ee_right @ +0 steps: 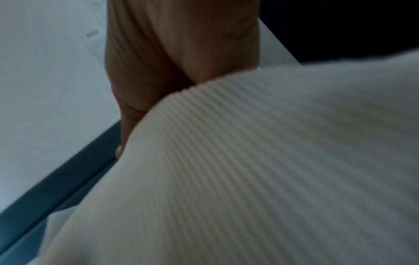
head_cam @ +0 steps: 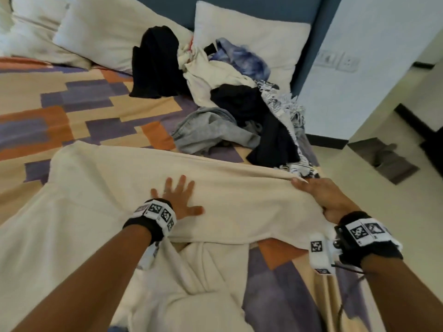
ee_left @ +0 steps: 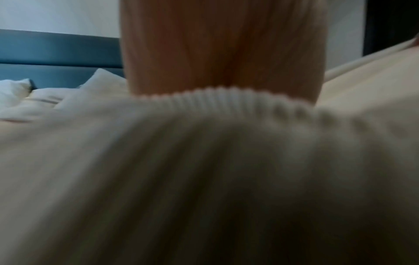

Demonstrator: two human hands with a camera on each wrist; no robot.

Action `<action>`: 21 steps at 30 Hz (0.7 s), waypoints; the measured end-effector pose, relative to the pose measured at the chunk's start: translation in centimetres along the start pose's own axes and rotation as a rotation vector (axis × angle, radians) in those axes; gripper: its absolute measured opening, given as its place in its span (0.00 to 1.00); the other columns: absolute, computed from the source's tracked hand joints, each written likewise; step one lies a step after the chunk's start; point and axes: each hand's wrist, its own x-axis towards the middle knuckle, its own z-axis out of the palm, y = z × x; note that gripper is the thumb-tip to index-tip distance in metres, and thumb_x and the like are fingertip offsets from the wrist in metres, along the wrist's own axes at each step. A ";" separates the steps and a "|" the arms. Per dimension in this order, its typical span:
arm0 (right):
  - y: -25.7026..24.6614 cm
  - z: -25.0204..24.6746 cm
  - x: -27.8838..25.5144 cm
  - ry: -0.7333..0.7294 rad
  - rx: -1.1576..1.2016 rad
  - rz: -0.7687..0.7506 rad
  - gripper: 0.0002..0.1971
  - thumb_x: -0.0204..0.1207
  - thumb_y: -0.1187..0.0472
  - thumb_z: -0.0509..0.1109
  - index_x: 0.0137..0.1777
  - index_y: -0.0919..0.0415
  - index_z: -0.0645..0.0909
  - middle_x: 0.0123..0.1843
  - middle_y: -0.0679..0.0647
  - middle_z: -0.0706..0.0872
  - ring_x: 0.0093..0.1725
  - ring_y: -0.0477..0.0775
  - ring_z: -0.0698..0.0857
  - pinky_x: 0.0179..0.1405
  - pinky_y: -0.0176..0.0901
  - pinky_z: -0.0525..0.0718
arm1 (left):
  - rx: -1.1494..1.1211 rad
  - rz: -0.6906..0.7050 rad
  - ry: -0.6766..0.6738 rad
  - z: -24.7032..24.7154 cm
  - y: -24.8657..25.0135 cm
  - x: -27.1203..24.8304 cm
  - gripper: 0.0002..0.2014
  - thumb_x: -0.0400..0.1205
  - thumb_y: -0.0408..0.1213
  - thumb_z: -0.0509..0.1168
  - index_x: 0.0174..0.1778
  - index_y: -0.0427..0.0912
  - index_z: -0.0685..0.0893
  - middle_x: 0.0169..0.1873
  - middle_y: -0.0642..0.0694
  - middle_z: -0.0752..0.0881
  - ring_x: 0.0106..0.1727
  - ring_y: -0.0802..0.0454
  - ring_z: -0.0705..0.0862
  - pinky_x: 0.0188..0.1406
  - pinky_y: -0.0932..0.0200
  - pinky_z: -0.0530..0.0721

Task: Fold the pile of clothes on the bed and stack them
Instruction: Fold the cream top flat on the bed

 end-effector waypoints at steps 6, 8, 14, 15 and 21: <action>-2.5 -3.5 -0.8 0.377 -0.409 -0.413 0.17 0.64 0.49 0.84 0.36 0.62 0.85 0.34 0.54 0.86 0.34 0.54 0.82 0.39 0.46 0.78 | -0.035 -0.079 -0.051 0.3 0.2 0.5 0.47 0.79 0.72 0.48 0.84 0.52 0.33 0.82 0.58 0.28 0.85 0.44 0.33 0.78 0.26 0.45; -2.5 -4.0 -1.2 0.635 -0.552 -0.599 0.16 0.66 0.48 0.83 0.41 0.59 0.85 0.42 0.52 0.86 0.44 0.56 0.81 0.47 0.47 0.73 | -0.023 -0.097 -0.040 0.7 0.3 0.7 0.47 0.79 0.72 0.48 0.84 0.52 0.31 0.81 0.58 0.27 0.84 0.44 0.32 0.78 0.26 0.44; 4.9 -1.8 -3.6 0.877 -0.518 -0.512 0.12 0.76 0.55 0.73 0.56 0.59 0.83 0.65 0.62 0.82 0.67 0.67 0.74 0.62 0.54 0.66 | -0.033 -0.114 -0.044 1.1 0.5 0.9 0.47 0.79 0.72 0.48 0.83 0.52 0.30 0.81 0.57 0.26 0.84 0.45 0.31 0.78 0.27 0.42; 6.8 -1.4 -4.3 0.855 -0.452 -0.418 0.13 0.76 0.53 0.71 0.55 0.60 0.83 0.61 0.64 0.84 0.64 0.69 0.77 0.62 0.54 0.69 | -0.038 -0.113 -0.043 1.1 0.5 0.9 0.47 0.79 0.72 0.48 0.83 0.52 0.30 0.81 0.57 0.26 0.84 0.45 0.31 0.78 0.27 0.42; 14.0 3.5 -10.6 0.694 0.258 0.200 0.16 0.83 0.54 0.69 0.37 0.64 0.84 0.40 0.67 0.89 0.43 0.67 0.88 0.49 0.59 0.87 | -0.093 -0.117 -0.018 0.7 0.5 0.2 0.48 0.78 0.72 0.52 0.84 0.53 0.33 0.82 0.58 0.29 0.84 0.45 0.32 0.78 0.26 0.42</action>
